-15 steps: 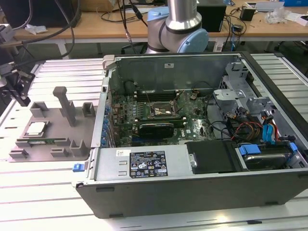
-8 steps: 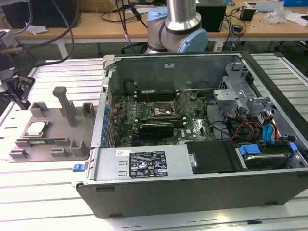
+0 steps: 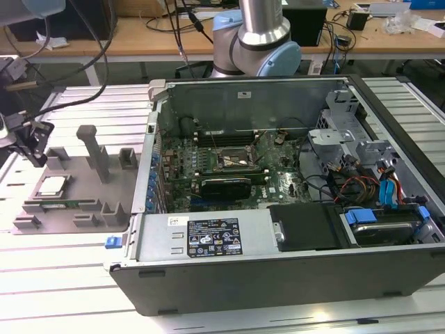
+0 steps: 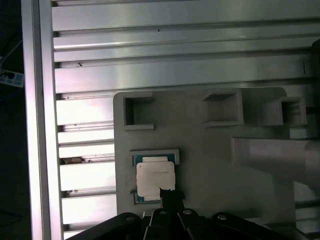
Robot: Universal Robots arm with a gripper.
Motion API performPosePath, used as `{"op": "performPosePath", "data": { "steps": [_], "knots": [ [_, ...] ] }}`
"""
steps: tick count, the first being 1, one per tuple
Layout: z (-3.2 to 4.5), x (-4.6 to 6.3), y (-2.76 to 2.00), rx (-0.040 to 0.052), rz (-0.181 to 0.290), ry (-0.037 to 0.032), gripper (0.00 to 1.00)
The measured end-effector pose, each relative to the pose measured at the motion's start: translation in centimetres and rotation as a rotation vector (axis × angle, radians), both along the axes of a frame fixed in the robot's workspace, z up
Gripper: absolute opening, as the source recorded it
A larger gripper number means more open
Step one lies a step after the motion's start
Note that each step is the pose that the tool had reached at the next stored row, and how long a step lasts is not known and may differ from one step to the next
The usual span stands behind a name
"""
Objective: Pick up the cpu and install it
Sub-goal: 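Pick up the cpu and move it towards the insertion slot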
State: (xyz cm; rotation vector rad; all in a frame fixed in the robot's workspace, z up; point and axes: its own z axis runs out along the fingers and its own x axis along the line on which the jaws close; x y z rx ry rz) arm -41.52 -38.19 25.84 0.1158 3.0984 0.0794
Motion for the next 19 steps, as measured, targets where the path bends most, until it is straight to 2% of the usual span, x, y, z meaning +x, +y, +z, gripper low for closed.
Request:
{"op": "performPosePath", "data": {
  "steps": [7, 15, 19],
  "knots": [
    [-2.29, -0.8, -0.06, 0.0, 0.0, 0.0, 0.11],
    [-4.35, -1.0, -0.06, 0.0, 0.0, -0.0007, 0.11],
    [-4.85, -1.1, -0.06, 0.0001, 0.0, -0.0008, 0.11]
  ]
}}
